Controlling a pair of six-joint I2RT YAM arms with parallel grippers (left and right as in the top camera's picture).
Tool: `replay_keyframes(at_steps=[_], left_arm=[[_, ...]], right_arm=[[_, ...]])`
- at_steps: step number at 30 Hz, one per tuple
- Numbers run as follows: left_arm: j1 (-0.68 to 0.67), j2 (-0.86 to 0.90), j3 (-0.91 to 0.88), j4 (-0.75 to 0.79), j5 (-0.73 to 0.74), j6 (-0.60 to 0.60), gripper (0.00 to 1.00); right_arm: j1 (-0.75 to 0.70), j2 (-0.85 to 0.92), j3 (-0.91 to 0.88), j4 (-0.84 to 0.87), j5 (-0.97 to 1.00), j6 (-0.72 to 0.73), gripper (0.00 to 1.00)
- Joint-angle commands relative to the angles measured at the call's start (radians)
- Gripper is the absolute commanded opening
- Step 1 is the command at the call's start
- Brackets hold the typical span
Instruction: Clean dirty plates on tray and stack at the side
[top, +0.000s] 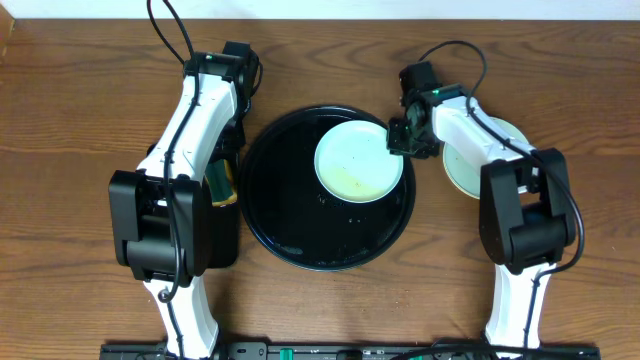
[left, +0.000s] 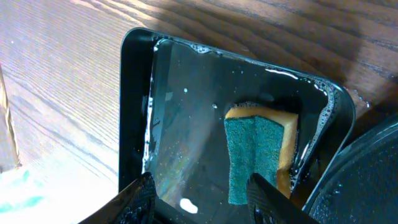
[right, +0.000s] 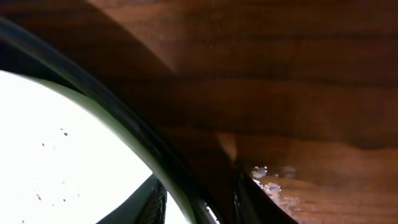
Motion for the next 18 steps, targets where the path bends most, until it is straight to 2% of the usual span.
replay_keyframes(at_steps=[1, 3, 12, 13, 14, 18], left_arm=[[0.004, -0.011, -0.003, -0.004, -0.003, -0.008, 0.49], [0.004, -0.011, -0.003, -0.004, -0.003, -0.008, 0.48], [0.004, -0.011, -0.003, -0.005, -0.002, -0.008, 0.49], [0.004, -0.011, -0.003, -0.006, -0.002, -0.008, 0.49], [0.004, -0.011, -0.003, -0.007, -0.002, -0.008, 0.48], [0.004, -0.011, -0.003, -0.007, -0.002, -0.008, 0.49]], right_arm=[[0.005, 0.019, -0.005, 0.008, 0.000, 0.008, 0.10], [0.003, 0.019, -0.005, 0.010, 0.000, 0.014, 0.01], [0.004, 0.019, -0.005, 0.006, 0.000, 0.013, 0.01], [0.004, 0.019, -0.005, 0.001, 0.000, 0.014, 0.05], [0.004, 0.019, -0.005, -0.006, 0.000, 0.014, 0.15], [0.009, 0.015, -0.005, -0.016, 0.000, 0.014, 0.19]])
